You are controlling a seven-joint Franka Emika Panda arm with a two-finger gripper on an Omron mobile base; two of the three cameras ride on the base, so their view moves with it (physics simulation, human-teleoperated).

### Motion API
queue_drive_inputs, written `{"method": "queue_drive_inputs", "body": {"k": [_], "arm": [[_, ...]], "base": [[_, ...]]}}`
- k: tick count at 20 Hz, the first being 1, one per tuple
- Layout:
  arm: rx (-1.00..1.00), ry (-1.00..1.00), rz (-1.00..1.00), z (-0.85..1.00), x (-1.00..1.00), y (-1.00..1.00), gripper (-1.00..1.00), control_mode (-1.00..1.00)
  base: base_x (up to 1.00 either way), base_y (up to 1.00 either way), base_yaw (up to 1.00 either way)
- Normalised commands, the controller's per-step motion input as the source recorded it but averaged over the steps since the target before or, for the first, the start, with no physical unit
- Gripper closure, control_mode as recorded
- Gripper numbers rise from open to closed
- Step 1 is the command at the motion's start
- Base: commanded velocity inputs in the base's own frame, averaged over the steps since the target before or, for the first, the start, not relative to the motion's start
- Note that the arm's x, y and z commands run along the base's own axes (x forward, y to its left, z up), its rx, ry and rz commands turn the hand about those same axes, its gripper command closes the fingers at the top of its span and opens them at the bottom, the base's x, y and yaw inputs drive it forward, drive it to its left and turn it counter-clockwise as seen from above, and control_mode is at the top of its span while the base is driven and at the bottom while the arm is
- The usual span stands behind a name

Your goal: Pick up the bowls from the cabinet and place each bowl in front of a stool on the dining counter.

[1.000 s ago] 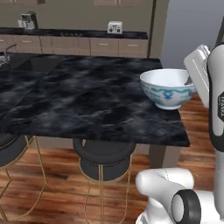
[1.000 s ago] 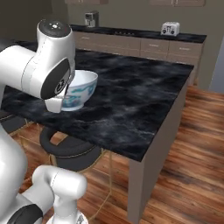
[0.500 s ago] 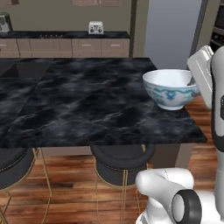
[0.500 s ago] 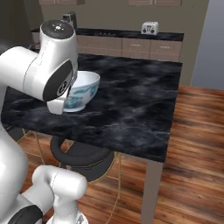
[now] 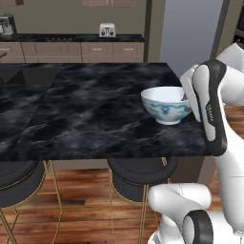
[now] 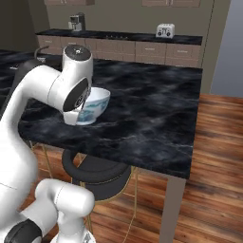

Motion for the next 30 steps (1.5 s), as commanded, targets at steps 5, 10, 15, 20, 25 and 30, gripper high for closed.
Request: {"method": "queue_drive_inputs", "body": {"k": [5, 10, 15, 20, 25, 30], "arm": [[0.12, 0.0, 0.0, -0.91, 0.99, -0.26, 1.0, -1.0], [0.1, 0.0, 0.0, -0.9, 0.93, -0.23, 1.0, -1.0], [0.01, 0.0, 0.0, -0.7, 0.85, 0.0, 1.0, -1.0], [0.0, 0.0, 0.0, -0.67, 0.58, 0.0, 1.0, -1.0], [-0.01, 0.0, 0.0, -0.57, 0.53, 0.0, 1.0, -1.0], [0.0, 0.0, 0.0, -0.39, 0.58, 0.0, 1.0, -1.0]], "base": [[0.0, 0.0, 0.0], [0.0, 0.0, 0.0], [0.0, 0.0, 0.0], [0.0, 0.0, 0.0], [0.0, 0.0, 0.0], [0.0, 0.0, 0.0]]}}
